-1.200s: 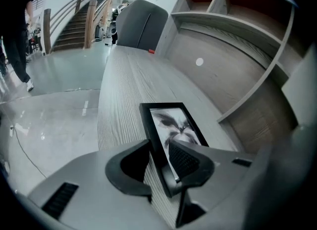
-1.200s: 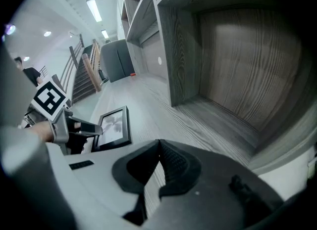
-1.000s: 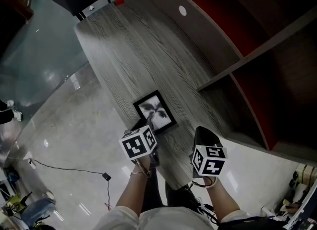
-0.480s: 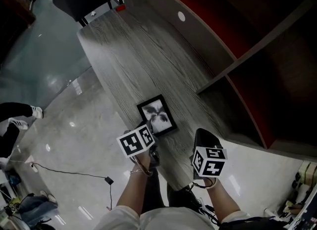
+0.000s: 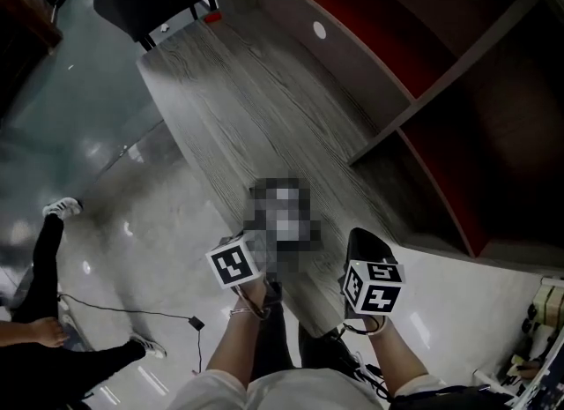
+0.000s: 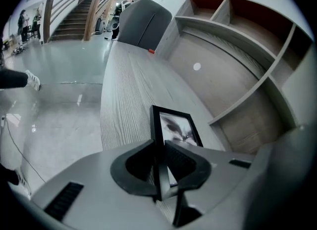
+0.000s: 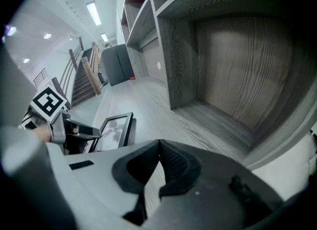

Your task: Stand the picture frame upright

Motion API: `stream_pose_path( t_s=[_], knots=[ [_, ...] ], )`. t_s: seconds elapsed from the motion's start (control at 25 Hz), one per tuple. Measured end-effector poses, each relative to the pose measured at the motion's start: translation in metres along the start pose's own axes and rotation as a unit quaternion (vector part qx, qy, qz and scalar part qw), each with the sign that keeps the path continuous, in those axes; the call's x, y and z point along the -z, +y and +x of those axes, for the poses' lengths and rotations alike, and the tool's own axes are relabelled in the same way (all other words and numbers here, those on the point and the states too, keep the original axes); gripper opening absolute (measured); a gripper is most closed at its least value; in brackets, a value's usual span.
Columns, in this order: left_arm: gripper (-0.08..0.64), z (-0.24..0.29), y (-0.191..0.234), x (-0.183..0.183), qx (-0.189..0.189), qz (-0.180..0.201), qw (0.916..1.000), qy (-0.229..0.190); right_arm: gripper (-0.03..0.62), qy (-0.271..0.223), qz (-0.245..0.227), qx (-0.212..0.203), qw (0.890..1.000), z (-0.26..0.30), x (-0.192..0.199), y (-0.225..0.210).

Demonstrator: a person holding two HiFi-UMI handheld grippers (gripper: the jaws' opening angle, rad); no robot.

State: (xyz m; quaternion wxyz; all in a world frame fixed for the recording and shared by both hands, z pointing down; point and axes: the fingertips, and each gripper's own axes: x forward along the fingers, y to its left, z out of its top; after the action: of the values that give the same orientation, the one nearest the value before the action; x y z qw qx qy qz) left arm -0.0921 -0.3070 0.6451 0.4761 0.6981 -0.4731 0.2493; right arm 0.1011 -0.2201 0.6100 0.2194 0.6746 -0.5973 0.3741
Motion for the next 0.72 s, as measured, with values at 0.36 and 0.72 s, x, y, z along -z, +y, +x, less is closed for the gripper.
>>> stream_pose_path(
  t_s=[0.36, 0.72],
  knots=[
    [0.074, -0.022, -0.009, 0.001, 0.026, 0.02, 0.9994, -0.009, 0.031, -0.009, 0.003, 0.001, 1.0, -0.009, 0.001, 0.011],
    [0.074, -0.049, -0.03, 0.004, 0.063, 0.075, 0.9952, -0.004, 0.031, -0.029, 0.046, 0.033, 0.998, -0.032, 0.001, 0.003]
  ],
)
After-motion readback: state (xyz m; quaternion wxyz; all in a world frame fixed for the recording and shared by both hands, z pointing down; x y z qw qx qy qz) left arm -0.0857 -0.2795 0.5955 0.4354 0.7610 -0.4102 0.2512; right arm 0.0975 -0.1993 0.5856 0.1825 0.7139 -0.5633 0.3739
